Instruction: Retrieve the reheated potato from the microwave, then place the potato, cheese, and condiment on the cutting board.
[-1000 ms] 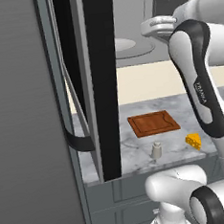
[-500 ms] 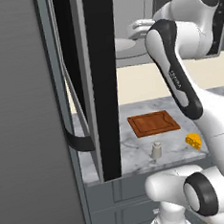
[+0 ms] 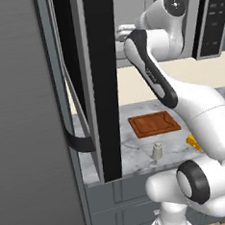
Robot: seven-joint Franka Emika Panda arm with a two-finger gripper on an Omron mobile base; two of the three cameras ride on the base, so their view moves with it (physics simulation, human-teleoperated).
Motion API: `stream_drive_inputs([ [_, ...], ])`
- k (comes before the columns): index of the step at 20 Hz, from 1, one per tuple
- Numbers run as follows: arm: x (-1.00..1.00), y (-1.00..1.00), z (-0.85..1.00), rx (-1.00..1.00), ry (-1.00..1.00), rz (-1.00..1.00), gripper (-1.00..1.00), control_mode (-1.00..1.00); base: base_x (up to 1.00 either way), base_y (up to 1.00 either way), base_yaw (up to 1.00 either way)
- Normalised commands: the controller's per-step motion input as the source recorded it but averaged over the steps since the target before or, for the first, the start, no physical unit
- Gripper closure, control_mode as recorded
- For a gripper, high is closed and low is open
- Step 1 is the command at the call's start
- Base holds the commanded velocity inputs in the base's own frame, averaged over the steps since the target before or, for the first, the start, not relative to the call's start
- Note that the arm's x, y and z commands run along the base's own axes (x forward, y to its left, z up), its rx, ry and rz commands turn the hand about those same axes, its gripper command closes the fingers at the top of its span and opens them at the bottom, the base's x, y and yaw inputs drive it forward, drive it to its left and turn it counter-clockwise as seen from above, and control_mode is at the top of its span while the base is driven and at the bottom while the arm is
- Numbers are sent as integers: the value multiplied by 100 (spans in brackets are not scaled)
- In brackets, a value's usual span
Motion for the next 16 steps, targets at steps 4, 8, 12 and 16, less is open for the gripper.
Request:
stream_drive_inputs([
  [4,74,21,0,-1,0,-4,-100,-100,0,0,0],
  [8,72,9,-1,-1,2,-5,-100,-100,0,0,0],
  [12,68,3,-9,0,4,-5,-100,-100,0,0,0],
  [16,58,7,-16,0,6,-2,-100,-100,0,0,0],
])
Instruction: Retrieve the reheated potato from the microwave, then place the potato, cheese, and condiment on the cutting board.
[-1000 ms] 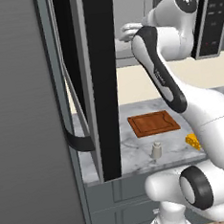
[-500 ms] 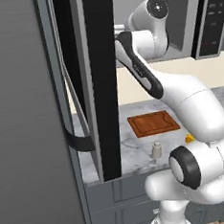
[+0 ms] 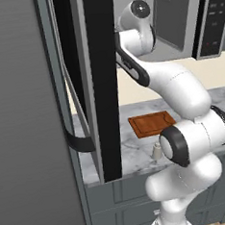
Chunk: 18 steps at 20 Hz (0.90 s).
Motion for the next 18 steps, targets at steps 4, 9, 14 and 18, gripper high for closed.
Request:
stream_drive_inputs([
  [4,54,16,-19,0,5,0,-100,-100,0,0,0],
  [9,57,7,-11,0,4,0,-100,-100,0,0,0],
  [14,58,1,-9,0,4,-1,-100,-100,0,0,0],
  [18,52,1,-1,0,3,-1,-100,-100,0,0,0],
])
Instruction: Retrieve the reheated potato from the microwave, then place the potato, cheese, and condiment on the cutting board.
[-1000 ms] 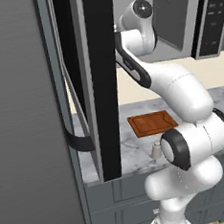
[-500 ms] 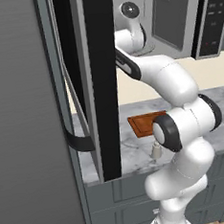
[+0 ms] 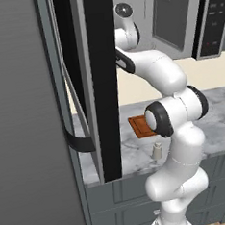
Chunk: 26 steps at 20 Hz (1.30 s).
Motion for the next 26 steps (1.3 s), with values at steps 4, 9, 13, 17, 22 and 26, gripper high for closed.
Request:
stream_drive_inputs([
  [4,50,2,0,0,4,-1,-100,-100,0,0,0],
  [9,33,0,-8,0,5,-2,-100,-100,0,0,0],
  [13,8,3,-14,0,5,-3,100,-100,0,0,0],
  [17,-39,0,0,0,0,-5,100,-100,0,0,0],
  [22,-83,0,1,0,-10,-6,100,-100,0,0,0],
  [26,-90,0,-1,0,-11,-6,100,-100,0,0,0],
])
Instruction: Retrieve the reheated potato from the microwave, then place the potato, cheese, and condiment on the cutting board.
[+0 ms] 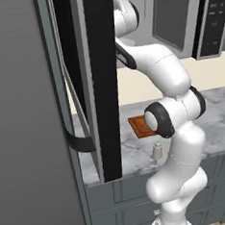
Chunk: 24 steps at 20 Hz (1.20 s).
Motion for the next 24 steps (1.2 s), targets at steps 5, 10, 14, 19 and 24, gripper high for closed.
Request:
stream_drive_inputs([
  [5,-96,0,-17,-1,-12,-4,100,-100,0,0,0],
  [10,-100,-11,0,0,-21,-1,100,-100,0,0,0],
  [14,-100,-33,10,0,-14,0,100,-100,0,0,0],
  [19,-100,-48,14,0,-2,0,100,-100,0,0,0],
  [24,-100,-51,18,0,1,0,100,-100,0,0,0],
])
